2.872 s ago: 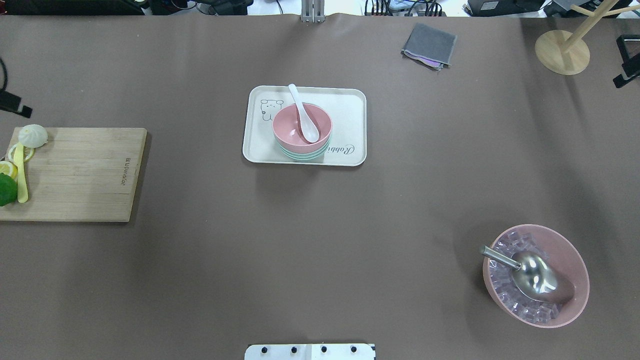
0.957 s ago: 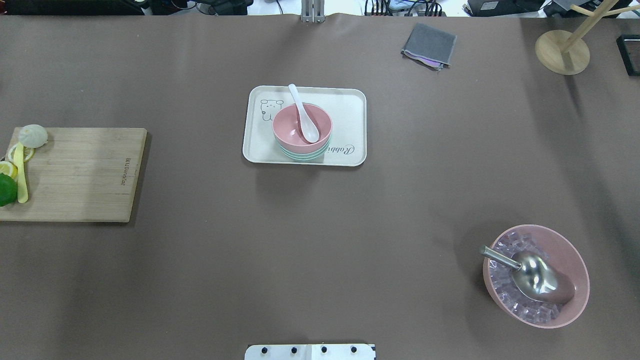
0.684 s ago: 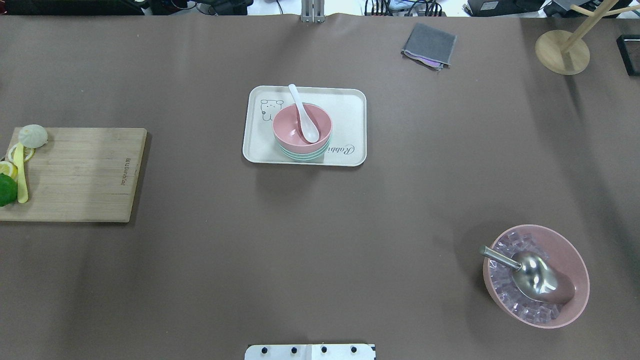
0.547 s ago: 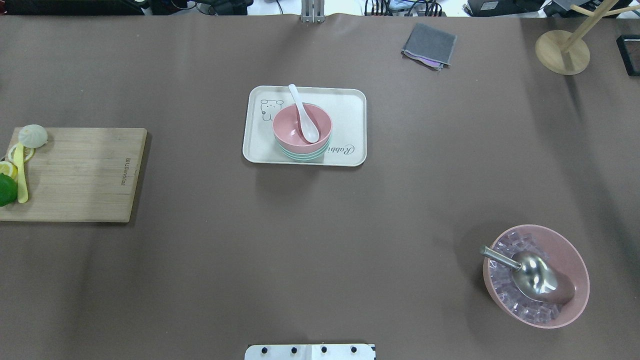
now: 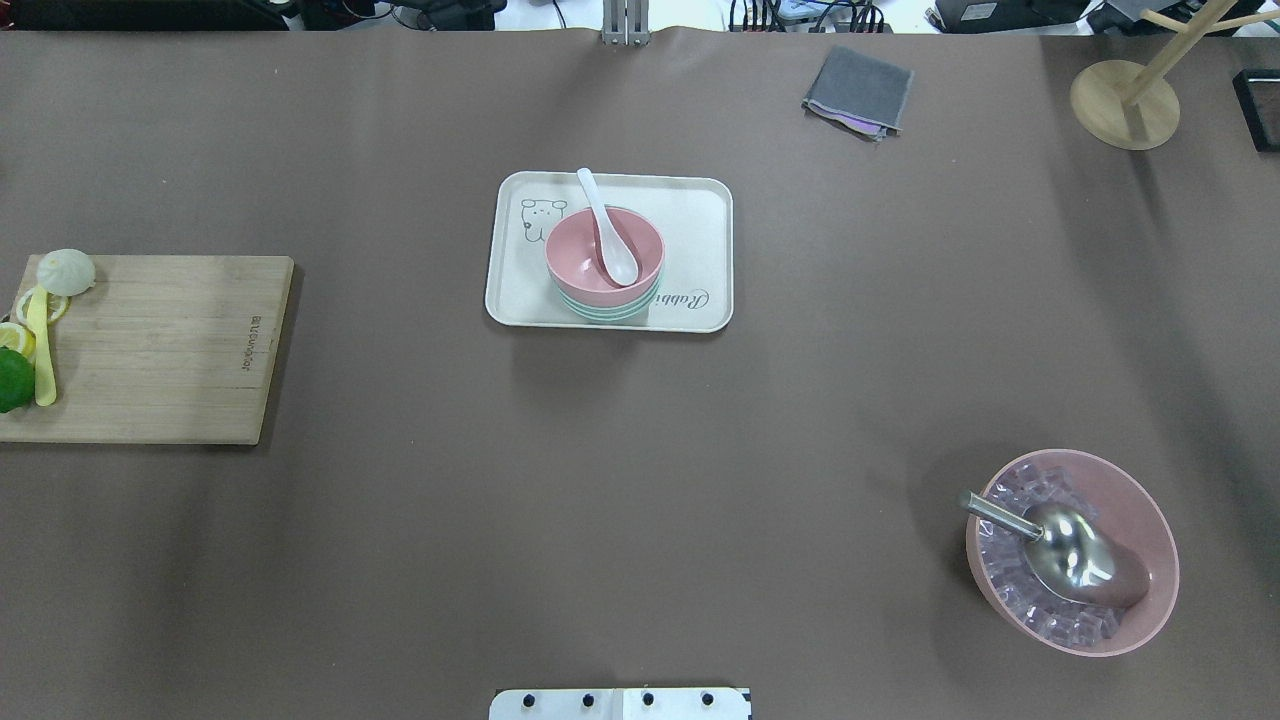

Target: Stack pink bowl on green and place spoon

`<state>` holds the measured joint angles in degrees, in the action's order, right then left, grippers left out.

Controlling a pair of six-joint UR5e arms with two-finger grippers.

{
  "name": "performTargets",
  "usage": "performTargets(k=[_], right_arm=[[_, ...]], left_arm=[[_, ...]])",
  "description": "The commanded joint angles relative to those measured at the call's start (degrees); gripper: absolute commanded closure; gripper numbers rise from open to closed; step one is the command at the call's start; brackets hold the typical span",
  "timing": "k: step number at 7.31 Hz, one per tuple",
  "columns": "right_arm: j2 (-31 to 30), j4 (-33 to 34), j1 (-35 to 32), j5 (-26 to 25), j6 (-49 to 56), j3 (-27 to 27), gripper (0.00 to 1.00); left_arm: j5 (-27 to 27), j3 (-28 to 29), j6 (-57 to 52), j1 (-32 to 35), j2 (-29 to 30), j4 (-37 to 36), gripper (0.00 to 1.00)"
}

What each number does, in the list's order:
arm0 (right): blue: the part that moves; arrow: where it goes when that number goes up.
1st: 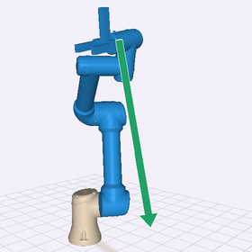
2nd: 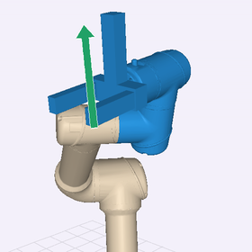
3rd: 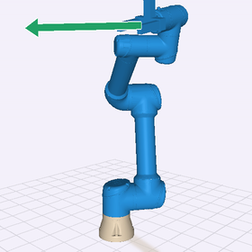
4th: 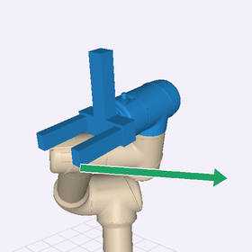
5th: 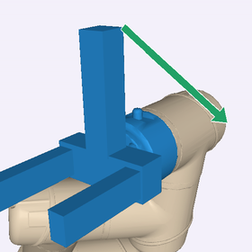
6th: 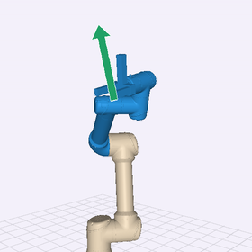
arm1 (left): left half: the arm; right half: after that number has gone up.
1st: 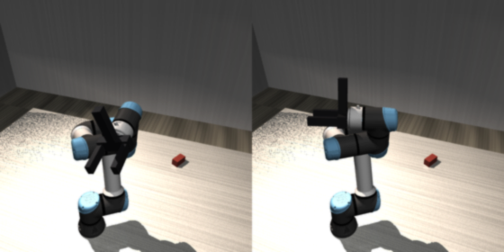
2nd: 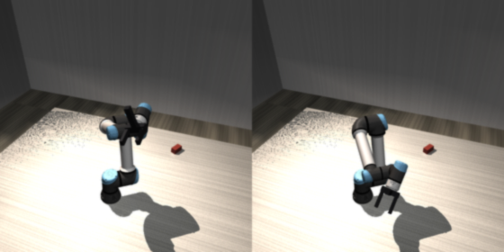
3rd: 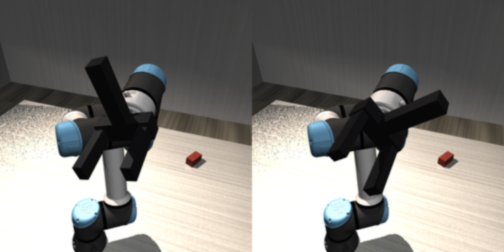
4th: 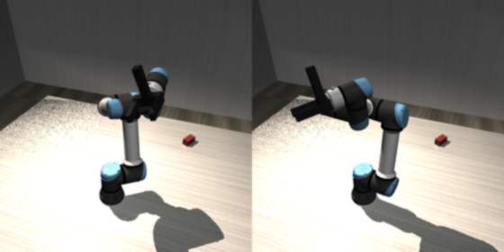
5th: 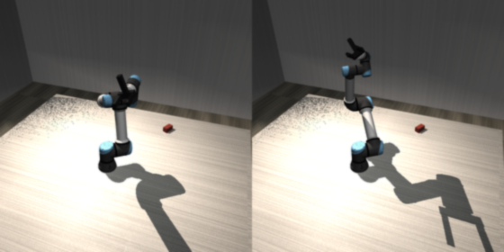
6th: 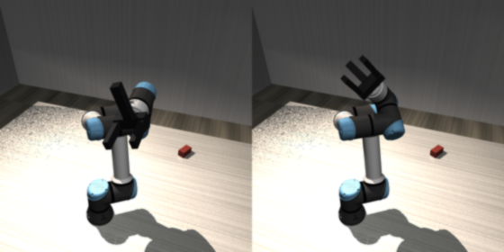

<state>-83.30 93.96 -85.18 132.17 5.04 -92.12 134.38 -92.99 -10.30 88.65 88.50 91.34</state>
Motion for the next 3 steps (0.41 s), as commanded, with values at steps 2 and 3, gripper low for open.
performTargets(k=[2, 3], right_arm=[[-1.68, -0.09, -0.07, -2.16, 0.24, -0.08, 0.00], [-1.78, -0.09, -0.07, -3.31, 0.32, -0.08, 0.00]], left_arm=[[0.00, 0.01, 0.02, -0.06, -0.08, 0.07, 0.01], [0.00, 0.00, 0.02, -0.06, 0.27, 0.07, 0.01]])
